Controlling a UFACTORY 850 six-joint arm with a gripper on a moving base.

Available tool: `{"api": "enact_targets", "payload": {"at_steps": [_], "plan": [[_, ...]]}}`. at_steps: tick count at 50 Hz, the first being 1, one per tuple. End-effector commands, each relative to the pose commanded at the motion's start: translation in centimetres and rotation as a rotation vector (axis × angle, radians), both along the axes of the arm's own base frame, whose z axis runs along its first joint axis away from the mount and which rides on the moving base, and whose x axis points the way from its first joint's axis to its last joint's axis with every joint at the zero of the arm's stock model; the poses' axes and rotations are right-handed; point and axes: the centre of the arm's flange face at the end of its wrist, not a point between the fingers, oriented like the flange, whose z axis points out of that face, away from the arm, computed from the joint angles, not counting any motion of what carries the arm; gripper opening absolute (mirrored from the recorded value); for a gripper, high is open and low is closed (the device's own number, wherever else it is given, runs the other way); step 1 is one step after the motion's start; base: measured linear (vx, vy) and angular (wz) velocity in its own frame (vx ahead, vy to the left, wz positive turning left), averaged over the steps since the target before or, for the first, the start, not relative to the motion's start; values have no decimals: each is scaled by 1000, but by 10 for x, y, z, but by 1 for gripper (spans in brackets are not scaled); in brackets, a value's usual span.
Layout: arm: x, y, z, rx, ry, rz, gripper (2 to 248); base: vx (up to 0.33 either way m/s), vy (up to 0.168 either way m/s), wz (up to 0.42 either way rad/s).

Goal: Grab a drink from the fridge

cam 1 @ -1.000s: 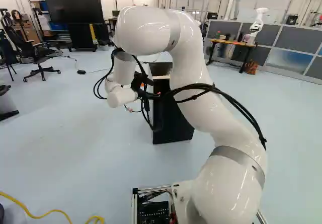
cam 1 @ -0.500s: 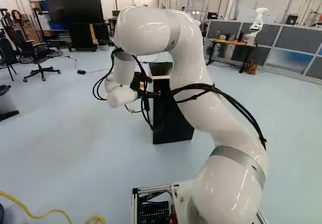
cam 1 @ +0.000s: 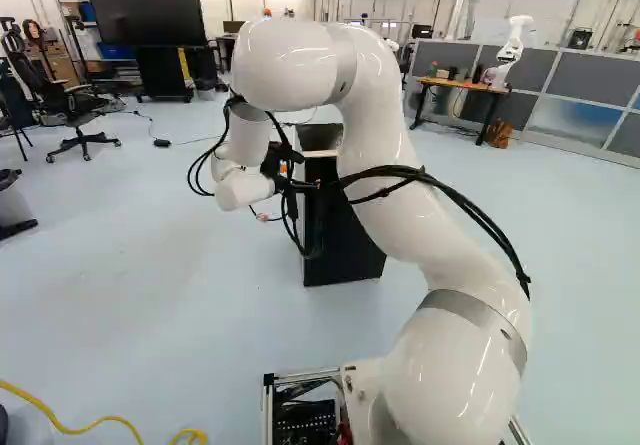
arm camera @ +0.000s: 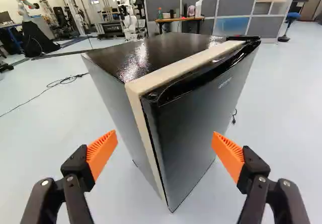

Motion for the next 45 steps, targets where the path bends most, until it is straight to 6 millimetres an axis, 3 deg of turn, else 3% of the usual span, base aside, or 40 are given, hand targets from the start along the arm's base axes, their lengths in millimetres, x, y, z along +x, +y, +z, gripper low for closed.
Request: {"api": "enact_targets", "payload": {"at_steps": [45], "plan": [[21,-23,-1,7,-10,-54,247,0,0,0]]}}
